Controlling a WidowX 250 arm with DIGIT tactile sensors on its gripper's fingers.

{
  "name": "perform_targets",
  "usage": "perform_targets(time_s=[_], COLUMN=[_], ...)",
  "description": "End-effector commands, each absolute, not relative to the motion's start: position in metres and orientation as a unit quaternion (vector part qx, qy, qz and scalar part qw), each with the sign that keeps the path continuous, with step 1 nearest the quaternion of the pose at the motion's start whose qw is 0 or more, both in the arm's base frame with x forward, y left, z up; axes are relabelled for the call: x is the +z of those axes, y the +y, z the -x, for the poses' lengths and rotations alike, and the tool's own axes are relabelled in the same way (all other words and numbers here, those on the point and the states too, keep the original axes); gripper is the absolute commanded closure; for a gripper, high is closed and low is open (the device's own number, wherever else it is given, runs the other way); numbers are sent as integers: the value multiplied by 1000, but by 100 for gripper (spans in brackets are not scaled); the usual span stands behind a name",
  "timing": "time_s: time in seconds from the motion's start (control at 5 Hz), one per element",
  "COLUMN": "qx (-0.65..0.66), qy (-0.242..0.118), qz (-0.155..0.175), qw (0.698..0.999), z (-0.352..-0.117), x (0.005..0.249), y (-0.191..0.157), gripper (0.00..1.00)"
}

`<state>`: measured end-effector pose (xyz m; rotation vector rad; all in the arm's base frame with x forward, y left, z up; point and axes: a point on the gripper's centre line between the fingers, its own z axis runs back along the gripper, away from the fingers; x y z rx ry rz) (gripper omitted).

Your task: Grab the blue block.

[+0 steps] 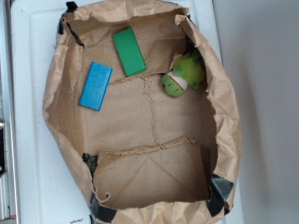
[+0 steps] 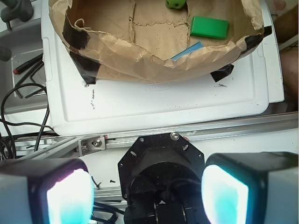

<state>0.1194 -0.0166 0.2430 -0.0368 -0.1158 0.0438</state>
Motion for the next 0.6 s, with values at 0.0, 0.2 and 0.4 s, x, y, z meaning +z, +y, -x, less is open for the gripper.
perform_targets(time_s=[0.0, 0.2, 0.4], qx=[22, 54, 62], qy=[-58, -106, -129], qz=[18, 16, 21], qw=[998, 993, 989], z=[-119, -169, -197], x=[243, 244, 240], y=[-17, -42, -55], gripper=[0, 0, 0])
